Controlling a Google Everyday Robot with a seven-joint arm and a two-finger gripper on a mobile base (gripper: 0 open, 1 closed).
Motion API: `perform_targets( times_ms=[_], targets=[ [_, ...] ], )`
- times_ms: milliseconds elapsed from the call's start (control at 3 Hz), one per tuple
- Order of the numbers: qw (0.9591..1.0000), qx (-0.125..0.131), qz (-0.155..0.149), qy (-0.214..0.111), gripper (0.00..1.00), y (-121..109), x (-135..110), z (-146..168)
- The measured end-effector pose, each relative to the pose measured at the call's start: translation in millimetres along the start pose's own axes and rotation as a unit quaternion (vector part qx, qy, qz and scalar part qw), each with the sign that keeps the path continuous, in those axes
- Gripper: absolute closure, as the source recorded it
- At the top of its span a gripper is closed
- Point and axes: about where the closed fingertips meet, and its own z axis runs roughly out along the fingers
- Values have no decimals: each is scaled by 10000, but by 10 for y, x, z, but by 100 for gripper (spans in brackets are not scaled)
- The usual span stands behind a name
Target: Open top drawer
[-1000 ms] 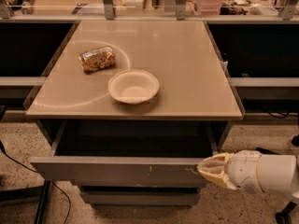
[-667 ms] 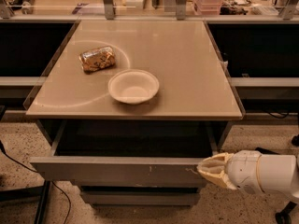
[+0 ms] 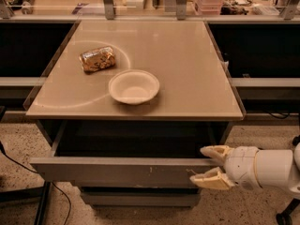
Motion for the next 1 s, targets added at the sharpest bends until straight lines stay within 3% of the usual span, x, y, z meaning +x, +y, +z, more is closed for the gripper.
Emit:
perform_targets(
  times_ms=[333, 1000],
  targets=[
    [10000, 0, 0, 0, 0, 0, 0, 0],
    [10000, 0, -1, 0, 41, 0, 0, 0]
  ],
)
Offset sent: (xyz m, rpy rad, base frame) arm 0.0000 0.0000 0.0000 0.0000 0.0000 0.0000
